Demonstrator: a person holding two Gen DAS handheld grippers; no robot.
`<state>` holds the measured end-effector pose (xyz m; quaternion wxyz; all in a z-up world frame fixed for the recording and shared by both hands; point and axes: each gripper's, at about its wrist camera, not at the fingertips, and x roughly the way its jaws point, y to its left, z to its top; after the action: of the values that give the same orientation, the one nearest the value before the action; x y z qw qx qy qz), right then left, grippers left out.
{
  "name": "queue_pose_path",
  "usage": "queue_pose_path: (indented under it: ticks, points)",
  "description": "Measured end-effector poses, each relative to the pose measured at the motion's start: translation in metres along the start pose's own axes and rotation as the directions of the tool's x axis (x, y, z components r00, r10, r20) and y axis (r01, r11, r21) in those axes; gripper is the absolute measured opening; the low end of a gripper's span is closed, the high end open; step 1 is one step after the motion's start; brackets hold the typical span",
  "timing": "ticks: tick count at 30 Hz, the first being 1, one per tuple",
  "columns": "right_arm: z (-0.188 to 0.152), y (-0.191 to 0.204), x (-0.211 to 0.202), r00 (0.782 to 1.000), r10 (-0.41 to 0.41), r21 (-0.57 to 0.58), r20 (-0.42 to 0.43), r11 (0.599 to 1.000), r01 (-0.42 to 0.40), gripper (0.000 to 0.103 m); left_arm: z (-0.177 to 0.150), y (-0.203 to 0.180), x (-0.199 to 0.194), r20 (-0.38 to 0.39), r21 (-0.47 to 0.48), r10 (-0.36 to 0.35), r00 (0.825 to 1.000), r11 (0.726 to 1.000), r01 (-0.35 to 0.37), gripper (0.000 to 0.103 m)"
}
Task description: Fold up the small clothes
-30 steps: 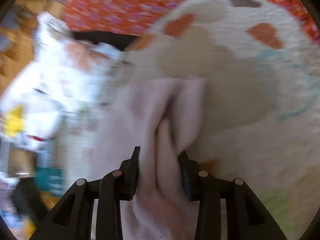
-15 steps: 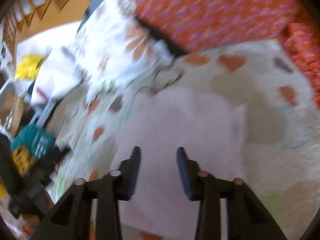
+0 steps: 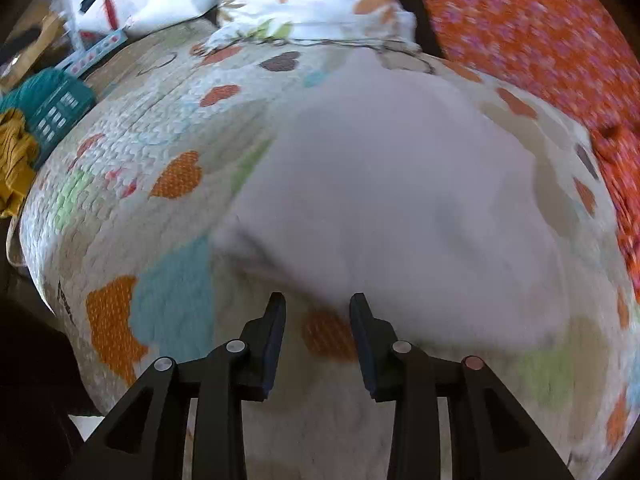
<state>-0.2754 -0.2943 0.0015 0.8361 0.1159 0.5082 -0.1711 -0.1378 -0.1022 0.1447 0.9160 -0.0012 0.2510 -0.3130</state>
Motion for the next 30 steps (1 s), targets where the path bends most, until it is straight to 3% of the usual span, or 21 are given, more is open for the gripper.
queue_pose_path:
  ticks: [5,8,10,12,13,14,16,18,22,25,30]
  points:
    - [-0.001,-0.025,-0.042,0.99,-0.081,0.098,0.118,0.993,0.07,0.036,0.005,0.016,0.003,-0.042,-0.073,-0.002,0.999,0.997,-0.002,0.103]
    - [0.02,-0.046,-0.057,0.982,-0.081,0.192,0.171,0.98,0.047,0.04,-0.003,0.022,0.011,-0.088,-0.056,-0.011,0.996,0.998,0.006,0.103]
    - [0.031,-0.068,-0.045,0.989,-0.039,0.268,0.144,0.963,-0.001,0.05,-0.007,0.023,0.016,-0.115,-0.038,-0.004,0.993,0.999,0.0,0.103]
    - [0.036,-0.083,-0.019,0.998,-0.032,0.314,0.051,0.949,0.015,0.053,-0.008,0.023,0.016,-0.109,-0.031,0.006,0.994,0.999,-0.009,0.103]
    - [0.032,-0.1,0.004,0.995,-0.08,0.35,-0.061,0.932,0.096,0.051,-0.007,0.024,0.014,-0.093,-0.033,0.013,0.996,0.999,-0.016,0.103]
    - [0.026,-0.113,0.013,0.986,-0.117,0.385,-0.117,0.91,0.154,0.051,-0.006,0.025,0.011,-0.078,-0.035,0.014,0.997,0.999,-0.017,0.103]
    - [0.016,-0.129,0.002,0.993,-0.087,0.46,-0.077,0.881,0.112,0.051,-0.004,0.027,0.003,-0.035,-0.049,0.006,0.999,0.999,-0.007,0.103]
    - [0.012,-0.135,-0.02,0.991,-0.107,0.488,-0.078,0.863,0.132,0.053,-0.003,0.029,0.001,-0.019,-0.047,0.005,1.0,0.999,-0.006,0.103]
    - [-0.002,-0.135,-0.062,0.996,-0.047,0.577,-0.077,0.812,0.083,0.065,-0.009,0.032,0.007,-0.065,-0.023,-0.007,0.998,1.0,0.006,0.103]
    - [-0.01,-0.123,-0.081,0.995,-0.093,0.552,-0.028,0.828,0.094,0.069,-0.01,0.035,0.01,-0.1,-0.051,-0.028,0.995,0.998,0.023,0.103]
    - [-0.015,-0.12,-0.076,0.993,-0.116,0.535,-0.002,0.839,0.099,0.07,-0.012,0.02,0.004,-0.026,0.006,0.055,0.998,0.998,-0.054,0.103]
